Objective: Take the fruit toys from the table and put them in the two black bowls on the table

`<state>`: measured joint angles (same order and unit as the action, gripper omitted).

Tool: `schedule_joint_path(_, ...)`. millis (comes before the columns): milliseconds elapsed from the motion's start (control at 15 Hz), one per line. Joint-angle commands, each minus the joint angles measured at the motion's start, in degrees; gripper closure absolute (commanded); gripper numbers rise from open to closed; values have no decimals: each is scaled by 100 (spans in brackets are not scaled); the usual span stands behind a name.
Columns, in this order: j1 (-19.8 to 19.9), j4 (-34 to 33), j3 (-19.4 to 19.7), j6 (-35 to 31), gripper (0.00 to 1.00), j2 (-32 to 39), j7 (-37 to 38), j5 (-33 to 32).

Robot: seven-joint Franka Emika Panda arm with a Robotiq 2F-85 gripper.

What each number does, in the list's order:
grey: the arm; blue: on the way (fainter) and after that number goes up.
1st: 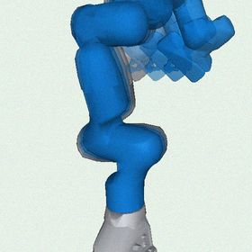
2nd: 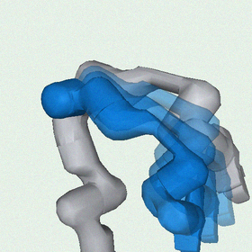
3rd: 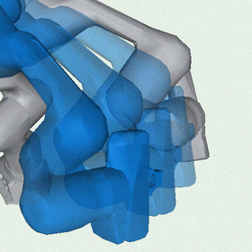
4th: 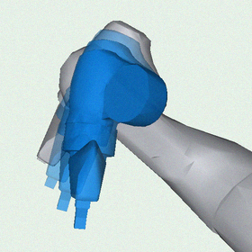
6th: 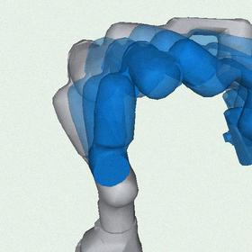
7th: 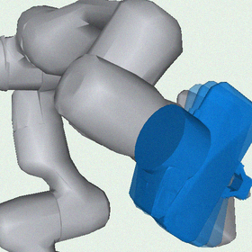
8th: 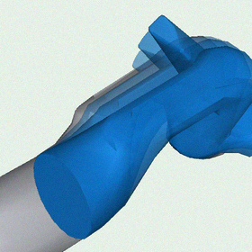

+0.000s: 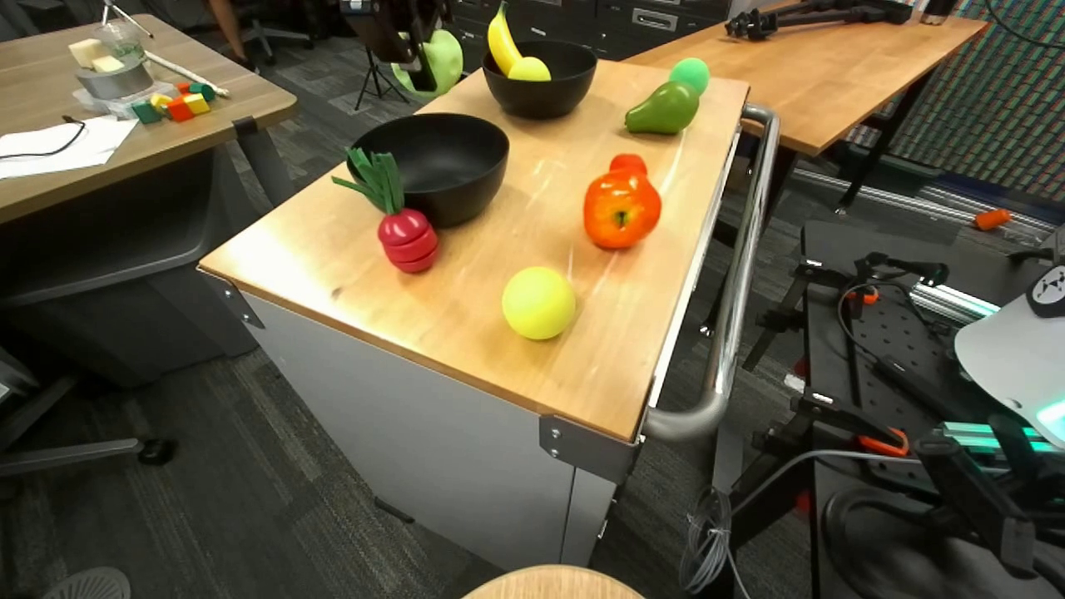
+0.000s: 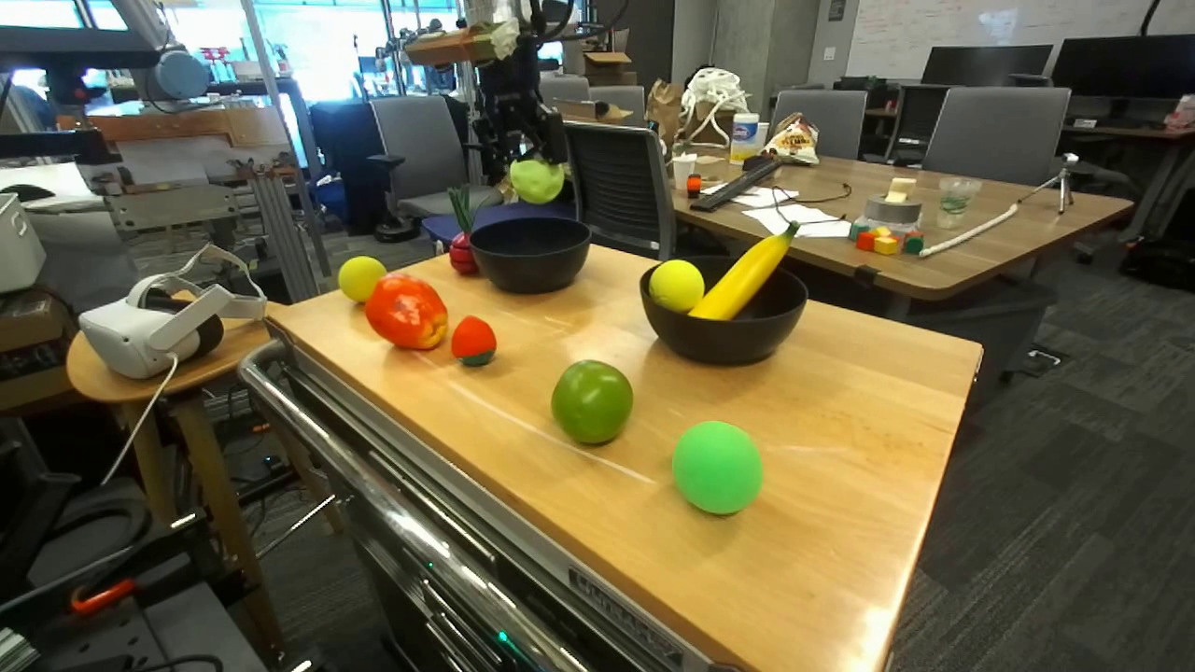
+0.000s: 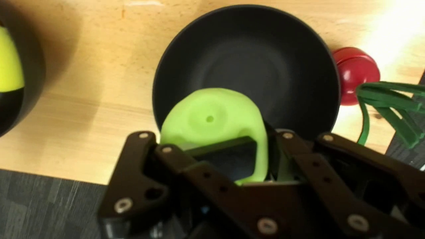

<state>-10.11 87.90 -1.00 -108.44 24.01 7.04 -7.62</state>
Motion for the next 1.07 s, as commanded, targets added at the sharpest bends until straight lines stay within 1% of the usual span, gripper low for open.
schedule_joint_path(0,50,202,-155,-19,96,0,260,287)
schedule_joint_path(133,35,280,-179,-56,70,34,377,343)
schedule_joint_path(200,23,320,-188,-143,68,28,423,333)
schedule_joint_path(267,-4,343,-190,-241,62,4,451,263)
schedule_joint_path(467,-61,335,-248,-535,37,-112,429,219)
schedule_joint_path(600,-95,317,-320,-765,23,-187,386,246)
schedule_joint_path(800,-140,304,-446,-1005,0,-273,315,285)
schedule_joint_path(1000,-117,276,-593,-985,0,-271,195,488)
